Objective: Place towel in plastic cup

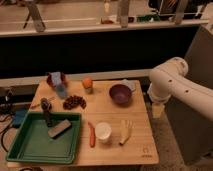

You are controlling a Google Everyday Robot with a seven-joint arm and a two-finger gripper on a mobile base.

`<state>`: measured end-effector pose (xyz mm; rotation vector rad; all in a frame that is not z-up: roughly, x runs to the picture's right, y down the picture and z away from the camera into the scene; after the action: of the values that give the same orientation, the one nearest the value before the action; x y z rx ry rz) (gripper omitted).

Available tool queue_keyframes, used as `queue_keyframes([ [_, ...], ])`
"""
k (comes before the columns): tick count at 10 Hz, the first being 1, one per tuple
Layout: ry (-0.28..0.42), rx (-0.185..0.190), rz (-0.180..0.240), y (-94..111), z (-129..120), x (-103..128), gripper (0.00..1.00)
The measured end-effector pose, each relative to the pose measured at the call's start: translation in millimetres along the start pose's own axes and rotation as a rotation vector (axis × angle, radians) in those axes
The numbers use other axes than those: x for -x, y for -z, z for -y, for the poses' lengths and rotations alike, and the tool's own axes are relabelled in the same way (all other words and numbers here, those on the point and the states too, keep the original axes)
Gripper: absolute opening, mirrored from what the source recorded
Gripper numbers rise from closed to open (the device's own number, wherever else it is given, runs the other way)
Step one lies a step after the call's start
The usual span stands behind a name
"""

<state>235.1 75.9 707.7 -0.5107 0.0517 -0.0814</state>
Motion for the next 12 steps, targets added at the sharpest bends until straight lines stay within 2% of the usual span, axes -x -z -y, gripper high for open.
queue_keyframes([
  [3,0.03,-0.024,-0.001,-1.0,20.5,25.9,0.8],
  [9,0.062,-0.067,0.012,-3.7,54.3,41.1,0.8],
  [12,0.079,-0.096,0.031,-2.1,71.4,71.6,0.8],
])
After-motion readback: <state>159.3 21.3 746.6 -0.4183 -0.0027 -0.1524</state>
